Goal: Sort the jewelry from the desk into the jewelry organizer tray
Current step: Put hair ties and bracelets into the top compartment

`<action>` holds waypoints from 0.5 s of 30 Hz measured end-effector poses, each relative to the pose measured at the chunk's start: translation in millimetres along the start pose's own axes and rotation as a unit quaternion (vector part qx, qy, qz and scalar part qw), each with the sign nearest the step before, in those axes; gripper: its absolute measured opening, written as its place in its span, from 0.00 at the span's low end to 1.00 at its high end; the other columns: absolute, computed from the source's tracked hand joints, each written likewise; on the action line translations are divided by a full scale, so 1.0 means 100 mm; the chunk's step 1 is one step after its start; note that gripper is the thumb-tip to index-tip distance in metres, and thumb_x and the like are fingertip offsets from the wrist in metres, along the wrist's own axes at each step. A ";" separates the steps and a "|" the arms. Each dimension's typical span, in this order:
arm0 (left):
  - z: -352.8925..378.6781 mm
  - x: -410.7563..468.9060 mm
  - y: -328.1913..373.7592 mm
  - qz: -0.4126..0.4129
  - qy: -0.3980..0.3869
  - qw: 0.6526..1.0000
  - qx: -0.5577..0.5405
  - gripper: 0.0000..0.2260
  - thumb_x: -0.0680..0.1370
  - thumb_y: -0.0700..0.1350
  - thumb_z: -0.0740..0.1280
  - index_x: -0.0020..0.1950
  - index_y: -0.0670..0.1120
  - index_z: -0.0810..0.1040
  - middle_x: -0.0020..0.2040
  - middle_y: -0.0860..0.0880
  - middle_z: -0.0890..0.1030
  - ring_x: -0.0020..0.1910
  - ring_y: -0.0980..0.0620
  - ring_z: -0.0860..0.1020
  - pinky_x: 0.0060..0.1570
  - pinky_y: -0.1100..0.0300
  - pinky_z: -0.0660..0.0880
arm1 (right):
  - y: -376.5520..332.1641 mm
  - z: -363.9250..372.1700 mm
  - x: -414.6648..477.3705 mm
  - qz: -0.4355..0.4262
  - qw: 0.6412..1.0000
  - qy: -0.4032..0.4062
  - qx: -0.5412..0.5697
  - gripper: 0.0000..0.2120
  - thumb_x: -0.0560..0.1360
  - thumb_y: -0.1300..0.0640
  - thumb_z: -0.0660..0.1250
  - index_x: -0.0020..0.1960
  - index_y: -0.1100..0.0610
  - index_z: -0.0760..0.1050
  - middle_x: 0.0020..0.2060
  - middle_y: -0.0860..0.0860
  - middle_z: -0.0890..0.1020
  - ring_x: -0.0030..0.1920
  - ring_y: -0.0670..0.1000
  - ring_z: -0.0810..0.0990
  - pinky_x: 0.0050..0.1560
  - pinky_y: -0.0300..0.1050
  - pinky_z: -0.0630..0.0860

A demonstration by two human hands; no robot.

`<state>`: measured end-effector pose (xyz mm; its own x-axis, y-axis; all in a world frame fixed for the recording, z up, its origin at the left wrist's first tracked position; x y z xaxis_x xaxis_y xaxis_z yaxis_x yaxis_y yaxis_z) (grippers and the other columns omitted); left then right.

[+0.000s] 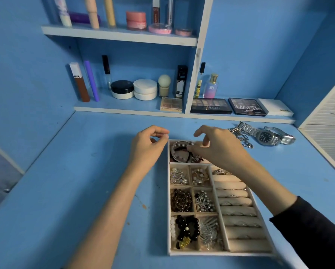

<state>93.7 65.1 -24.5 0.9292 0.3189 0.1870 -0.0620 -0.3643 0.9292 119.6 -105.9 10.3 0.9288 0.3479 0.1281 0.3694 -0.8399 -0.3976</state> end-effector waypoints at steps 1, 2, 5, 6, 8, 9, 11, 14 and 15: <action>0.00 0.00 0.00 0.000 0.001 1.000 0.001 0.05 0.74 0.42 0.67 0.44 0.52 0.80 0.42 0.58 0.80 0.37 0.53 0.74 0.36 0.70 0.70 | -0.04 0.00 -0.01 -0.025 1.000 -0.002 -0.005 0.19 0.71 0.43 0.67 0.59 0.50 0.73 0.42 0.45 0.74 0.42 0.47 0.71 0.43 0.45 0.71; 0.00 0.00 0.00 0.001 0.002 1.000 0.002 0.05 0.74 0.42 0.67 0.43 0.53 0.80 0.41 0.58 0.80 0.36 0.54 0.74 0.36 0.71 0.70 | -0.08 0.01 -0.02 -0.049 0.999 -0.010 0.001 0.23 0.70 0.42 0.68 0.62 0.49 0.72 0.45 0.46 0.73 0.44 0.46 0.70 0.46 0.47 0.72; 0.00 0.00 0.00 0.002 0.002 1.000 0.005 0.05 0.74 0.42 0.67 0.44 0.52 0.80 0.41 0.58 0.79 0.36 0.54 0.74 0.34 0.73 0.68 | -0.17 0.08 -0.06 -0.088 0.996 -0.032 0.007 0.23 0.69 0.43 0.69 0.61 0.51 0.75 0.47 0.49 0.72 0.48 0.50 0.73 0.51 0.48 0.72; 0.00 0.00 0.00 0.000 0.003 1.000 0.006 0.04 0.74 0.43 0.67 0.44 0.52 0.80 0.41 0.58 0.79 0.35 0.54 0.74 0.34 0.73 0.68 | -0.18 0.10 -0.07 -0.094 0.995 -0.031 0.002 0.20 0.70 0.45 0.69 0.59 0.52 0.77 0.47 0.51 0.73 0.49 0.51 0.74 0.49 0.46 0.72; -0.01 0.00 0.00 -0.002 0.006 1.000 0.006 0.04 0.74 0.43 0.67 0.44 0.52 0.80 0.41 0.58 0.79 0.35 0.55 0.74 0.33 0.73 0.69 | -0.20 0.12 -0.07 -0.099 0.995 -0.029 -0.001 0.16 0.71 0.47 0.69 0.55 0.54 0.79 0.48 0.53 0.74 0.48 0.52 0.76 0.46 0.45 0.71; -0.02 0.00 0.00 -0.003 0.007 1.000 0.007 0.04 0.74 0.43 0.67 0.44 0.52 0.80 0.41 0.59 0.80 0.35 0.55 0.74 0.34 0.72 0.69 | -0.20 0.13 -0.07 -0.098 0.995 -0.031 -0.002 0.15 0.71 0.47 0.69 0.55 0.54 0.80 0.48 0.53 0.74 0.47 0.52 0.76 0.45 0.45 0.71; -0.02 -0.01 0.00 -0.004 0.006 1.000 0.010 0.04 0.74 0.43 0.67 0.44 0.52 0.80 0.41 0.59 0.80 0.35 0.55 0.74 0.36 0.70 0.70 | -0.20 0.15 -0.05 -0.101 0.994 -0.036 -0.007 0.16 0.72 0.47 0.68 0.54 0.55 0.80 0.48 0.53 0.74 0.45 0.52 0.76 0.46 0.47 0.73; -0.01 -0.01 0.01 -0.006 0.006 1.000 0.012 0.04 0.74 0.43 0.67 0.45 0.52 0.80 0.41 0.59 0.80 0.35 0.55 0.74 0.37 0.69 0.71 | -0.20 0.16 -0.02 -0.100 0.994 -0.042 -0.014 0.16 0.71 0.46 0.68 0.54 0.55 0.80 0.47 0.52 0.74 0.45 0.52 0.76 0.49 0.49 0.74; -0.01 -0.01 0.01 -0.006 0.006 1.000 0.013 0.04 0.74 0.43 0.67 0.45 0.52 0.80 0.41 0.59 0.80 0.36 0.55 0.74 0.36 0.70 0.70 | -0.20 0.17 -0.01 -0.102 0.994 -0.042 -0.018 0.16 0.71 0.46 0.68 0.54 0.55 0.80 0.47 0.52 0.74 0.46 0.51 0.76 0.49 0.50 0.74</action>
<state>92.8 65.6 -23.5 0.9251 0.3339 0.1805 -0.0415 -0.3836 0.9225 110.7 -82.6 2.8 0.8297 0.5438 0.1256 0.5512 -0.7630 -0.3376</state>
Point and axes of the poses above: each hand's wrist, its own x-axis towards the middle knuckle, its own z-axis out of the palm, y = z × x, the point moved 5 cm from there along x, towards the middle knuckle
